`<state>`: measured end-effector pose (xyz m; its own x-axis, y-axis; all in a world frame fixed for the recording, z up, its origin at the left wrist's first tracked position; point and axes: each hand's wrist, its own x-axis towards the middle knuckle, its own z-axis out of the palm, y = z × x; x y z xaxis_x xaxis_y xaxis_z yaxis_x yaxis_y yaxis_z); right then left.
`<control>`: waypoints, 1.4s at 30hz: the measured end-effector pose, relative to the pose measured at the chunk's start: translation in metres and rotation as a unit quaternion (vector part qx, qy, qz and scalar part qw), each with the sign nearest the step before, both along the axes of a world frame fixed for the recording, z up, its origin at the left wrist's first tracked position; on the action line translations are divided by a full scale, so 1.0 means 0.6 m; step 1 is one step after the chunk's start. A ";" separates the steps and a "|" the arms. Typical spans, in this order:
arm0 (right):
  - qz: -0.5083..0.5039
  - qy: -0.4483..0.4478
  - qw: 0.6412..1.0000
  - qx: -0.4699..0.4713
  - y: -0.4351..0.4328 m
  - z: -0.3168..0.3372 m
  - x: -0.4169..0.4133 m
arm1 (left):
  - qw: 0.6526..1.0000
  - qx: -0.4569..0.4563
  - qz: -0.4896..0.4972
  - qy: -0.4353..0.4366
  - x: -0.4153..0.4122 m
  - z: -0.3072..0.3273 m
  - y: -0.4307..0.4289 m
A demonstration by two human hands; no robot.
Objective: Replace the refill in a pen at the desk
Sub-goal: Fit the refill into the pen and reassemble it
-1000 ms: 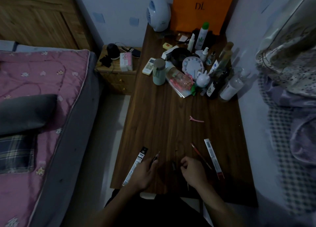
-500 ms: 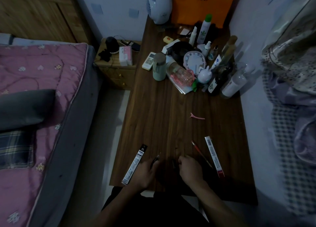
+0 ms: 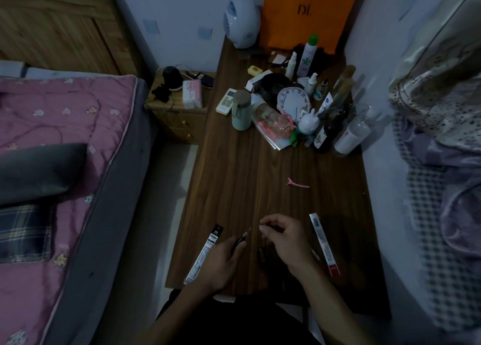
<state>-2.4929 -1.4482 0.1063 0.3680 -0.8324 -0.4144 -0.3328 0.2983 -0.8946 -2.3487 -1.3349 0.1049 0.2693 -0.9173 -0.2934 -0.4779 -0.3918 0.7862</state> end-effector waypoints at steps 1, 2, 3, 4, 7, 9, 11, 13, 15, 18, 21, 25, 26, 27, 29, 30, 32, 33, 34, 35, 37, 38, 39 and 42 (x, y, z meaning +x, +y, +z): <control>0.006 -0.006 1.000 -0.009 -0.002 0.011 0.002 | 1.000 -0.003 -0.004 -0.002 0.000 0.007 -0.002; 0.016 -0.010 1.000 -0.017 -0.003 0.021 0.004 | 1.000 -0.006 -0.010 -0.005 0.000 0.012 -0.003; 0.027 -0.012 0.999 -0.024 -0.004 0.030 0.005 | 1.000 -0.007 -0.015 -0.010 -0.001 0.017 -0.004; 0.038 -0.013 0.999 -0.031 -0.005 0.037 0.005 | 1.000 -0.008 -0.020 -0.019 0.000 0.021 -0.004; 0.074 -0.012 0.996 -0.057 -0.008 0.053 0.004 | 0.998 -0.016 -0.031 -0.045 0.002 0.026 -0.005; 0.091 -0.015 0.993 -0.070 -0.009 0.060 0.003 | 0.997 -0.017 -0.039 -0.057 0.002 0.030 -0.006; 0.095 -0.015 0.993 -0.073 -0.010 0.064 0.001 | 0.996 -0.023 -0.045 -0.067 0.004 0.033 -0.007; 0.106 -0.015 0.992 -0.070 -0.012 0.066 -0.001 | 0.996 -0.028 -0.049 -0.073 0.006 0.037 -0.005; 0.118 -0.012 0.991 -0.062 -0.013 0.067 -0.003 | 0.995 -0.036 -0.054 -0.078 0.009 0.038 -0.004; 0.131 -0.013 0.990 -0.056 -0.013 0.066 -0.006 | 0.993 -0.045 -0.061 -0.087 0.012 0.043 -0.001; 0.150 -0.010 0.987 -0.056 -0.010 0.066 -0.007 | 0.991 -0.044 -0.075 -0.104 0.015 0.050 -0.001; 0.159 -0.014 0.986 -0.056 -0.006 0.069 -0.007 | 0.989 -0.037 -0.087 -0.116 0.014 0.061 -0.001; 0.159 -0.016 0.986 -0.053 -0.006 0.070 -0.007 | 0.988 -0.035 -0.089 -0.118 0.014 0.063 -0.001; 0.159 -0.019 0.986 -0.048 -0.006 0.071 -0.006 | 0.988 -0.033 -0.091 -0.119 0.014 0.065 0.000; 0.163 -0.016 0.986 -0.038 -0.006 0.071 -0.005 | 0.987 -0.032 -0.100 -0.123 0.015 0.070 0.001; 0.165 -0.011 0.986 -0.035 -0.005 0.071 -0.004 | 0.986 -0.031 -0.105 -0.125 0.015 0.072 0.001; 0.169 -0.002 0.985 -0.036 -0.002 0.072 -0.002 | 0.985 -0.032 -0.113 -0.126 0.015 0.075 0.001; 0.170 0.000 0.985 -0.039 0.000 0.073 -0.001 | 0.985 -0.034 -0.113 -0.124 0.015 0.077 0.001; 0.170 -0.001 0.985 -0.042 0.002 0.074 0.001 | 0.986 -0.037 -0.110 -0.119 0.016 0.079 0.001; 0.167 -0.007 0.985 -0.042 0.004 0.076 0.003 | 0.987 -0.038 -0.107 -0.114 0.016 0.082 0.001; 0.155 -0.031 0.987 -0.033 0.005 0.082 0.004 | 0.988 -0.040 -0.099 -0.110 0.018 0.086 0.000; 0.147 -0.046 0.988 -0.026 0.006 0.084 0.003 | 0.988 -0.041 -0.095 -0.111 0.018 0.087 0.000; 0.140 -0.059 0.988 -0.018 0.005 0.085 0.002 | 0.989 -0.043 -0.091 -0.110 0.018 0.088 0.000; 0.130 -0.081 0.988 -0.001 0.004 0.087 -0.003 | 0.991 -0.041 -0.078 -0.103 0.016 0.091 0.000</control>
<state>-2.4946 -1.4458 0.1585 0.6304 -0.7022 -0.3309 -0.2501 0.2198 -0.9429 -2.3390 -1.3350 0.1594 0.1678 -0.9712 -0.1689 -0.6817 -0.2381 0.6918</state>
